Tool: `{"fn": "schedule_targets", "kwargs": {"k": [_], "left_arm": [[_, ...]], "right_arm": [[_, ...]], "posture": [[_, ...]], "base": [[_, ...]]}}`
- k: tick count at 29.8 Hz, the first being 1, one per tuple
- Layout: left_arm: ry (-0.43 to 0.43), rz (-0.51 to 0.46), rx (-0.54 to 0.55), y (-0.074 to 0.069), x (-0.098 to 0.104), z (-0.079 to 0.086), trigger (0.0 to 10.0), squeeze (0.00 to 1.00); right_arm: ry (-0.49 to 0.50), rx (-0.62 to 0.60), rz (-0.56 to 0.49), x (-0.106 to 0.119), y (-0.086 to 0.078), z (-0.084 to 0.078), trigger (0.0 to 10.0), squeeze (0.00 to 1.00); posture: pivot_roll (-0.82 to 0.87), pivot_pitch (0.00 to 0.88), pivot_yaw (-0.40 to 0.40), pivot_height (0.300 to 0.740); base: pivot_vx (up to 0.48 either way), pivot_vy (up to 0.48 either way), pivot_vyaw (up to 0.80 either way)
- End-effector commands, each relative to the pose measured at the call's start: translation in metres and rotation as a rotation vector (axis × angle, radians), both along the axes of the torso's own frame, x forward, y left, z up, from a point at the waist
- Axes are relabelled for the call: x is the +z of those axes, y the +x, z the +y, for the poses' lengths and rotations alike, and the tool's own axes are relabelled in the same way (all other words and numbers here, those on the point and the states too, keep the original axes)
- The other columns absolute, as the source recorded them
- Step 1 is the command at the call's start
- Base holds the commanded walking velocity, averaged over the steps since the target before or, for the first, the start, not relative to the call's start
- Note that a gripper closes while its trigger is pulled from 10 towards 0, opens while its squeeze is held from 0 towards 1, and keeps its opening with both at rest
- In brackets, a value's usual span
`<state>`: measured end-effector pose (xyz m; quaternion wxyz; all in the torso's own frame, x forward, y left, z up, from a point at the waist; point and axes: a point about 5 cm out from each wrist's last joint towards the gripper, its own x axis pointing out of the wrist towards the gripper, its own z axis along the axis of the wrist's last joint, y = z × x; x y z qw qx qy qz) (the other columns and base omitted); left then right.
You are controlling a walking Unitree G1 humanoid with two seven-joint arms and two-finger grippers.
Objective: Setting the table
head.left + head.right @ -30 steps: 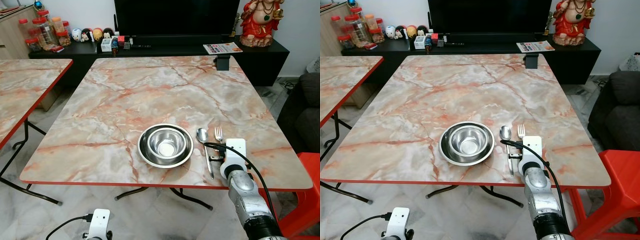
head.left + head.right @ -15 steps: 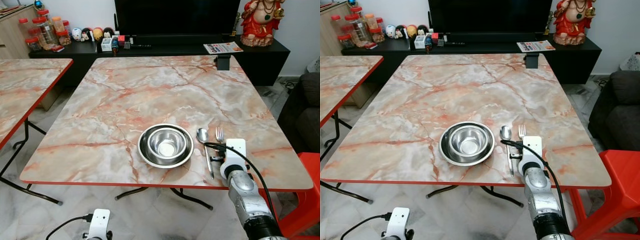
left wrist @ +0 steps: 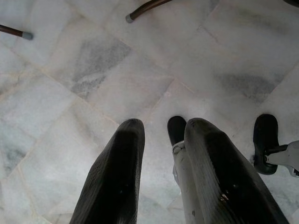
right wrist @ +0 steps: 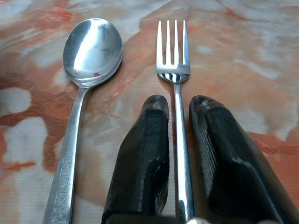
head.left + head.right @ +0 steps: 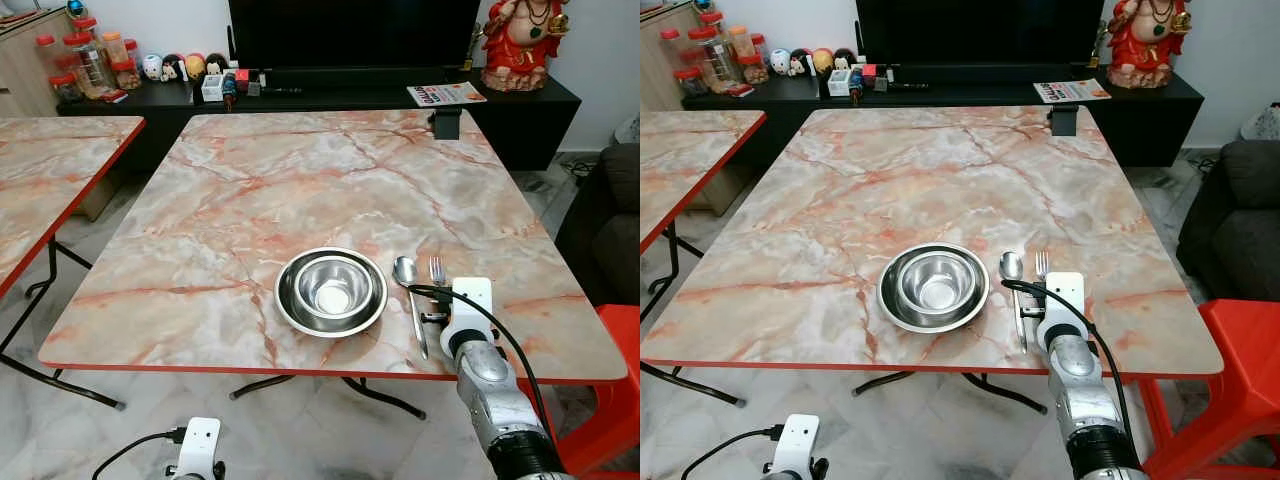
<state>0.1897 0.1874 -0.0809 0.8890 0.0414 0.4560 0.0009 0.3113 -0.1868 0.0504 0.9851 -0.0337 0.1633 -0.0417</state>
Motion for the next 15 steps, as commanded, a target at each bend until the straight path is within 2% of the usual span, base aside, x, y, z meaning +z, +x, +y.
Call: {"fn": "schedule_targets", "kwargs": {"k": [1, 8, 15], "left_arm": [[0.01, 0.011, -0.008, 0.0, 0.0, 0.004, 10.0, 0.0], [0.009, 0.009, -0.006, 0.0, 0.0, 0.005, 10.0, 0.0], [0.005, 0.005, -0.005, 0.002, 0.001, 0.005, 10.0, 0.0]], "right_arm": [[0.008, -0.013, -0.005, 0.001, 0.0, -0.001, 10.0, 0.0], [-0.005, -0.032, -0.05, 0.01, 0.002, -0.004, 10.0, 0.0], [-0.024, -0.027, -0.212, 0.038, 0.004, -0.005, 10.0, 0.0]], "posture": [[-0.1, 0.0, 0.036, 0.74], [-0.1, 0.0, 0.039, 0.74], [-0.11, 0.0, 0.043, 0.74]], "base": [[0.0, 0.0, 0.0], [0.0, 0.0, 0.0], [0.0, 0.0, 0.0]]}}
